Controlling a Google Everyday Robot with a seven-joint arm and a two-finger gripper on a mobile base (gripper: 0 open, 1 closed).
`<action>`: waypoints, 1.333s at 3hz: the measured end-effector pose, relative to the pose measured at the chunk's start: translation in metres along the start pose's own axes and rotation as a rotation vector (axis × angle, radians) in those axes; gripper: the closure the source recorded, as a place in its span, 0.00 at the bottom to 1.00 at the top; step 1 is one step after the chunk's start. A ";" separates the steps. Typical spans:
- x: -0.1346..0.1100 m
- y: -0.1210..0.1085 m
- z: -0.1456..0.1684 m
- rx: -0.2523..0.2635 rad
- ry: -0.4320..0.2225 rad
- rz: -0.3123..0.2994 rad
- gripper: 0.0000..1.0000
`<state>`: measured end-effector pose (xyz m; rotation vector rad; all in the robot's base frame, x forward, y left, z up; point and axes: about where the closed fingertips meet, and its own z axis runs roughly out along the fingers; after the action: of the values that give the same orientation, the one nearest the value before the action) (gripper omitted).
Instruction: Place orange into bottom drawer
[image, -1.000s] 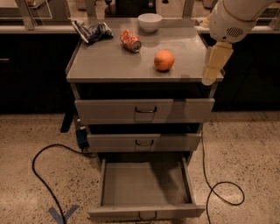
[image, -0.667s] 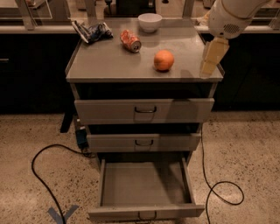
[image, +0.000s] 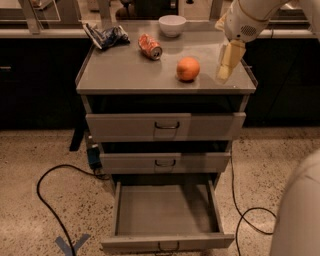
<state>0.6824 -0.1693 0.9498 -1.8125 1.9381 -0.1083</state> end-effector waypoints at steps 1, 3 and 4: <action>-0.029 -0.011 0.029 -0.049 -0.034 -0.052 0.00; -0.029 -0.015 0.052 -0.064 -0.049 -0.055 0.00; -0.033 -0.020 0.082 -0.085 -0.075 -0.068 0.00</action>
Offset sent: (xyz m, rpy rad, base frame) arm 0.0168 0.0290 -0.0110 0.0069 0.0303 0.0646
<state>0.7334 -0.1186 0.8947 -1.9096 1.8560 0.0206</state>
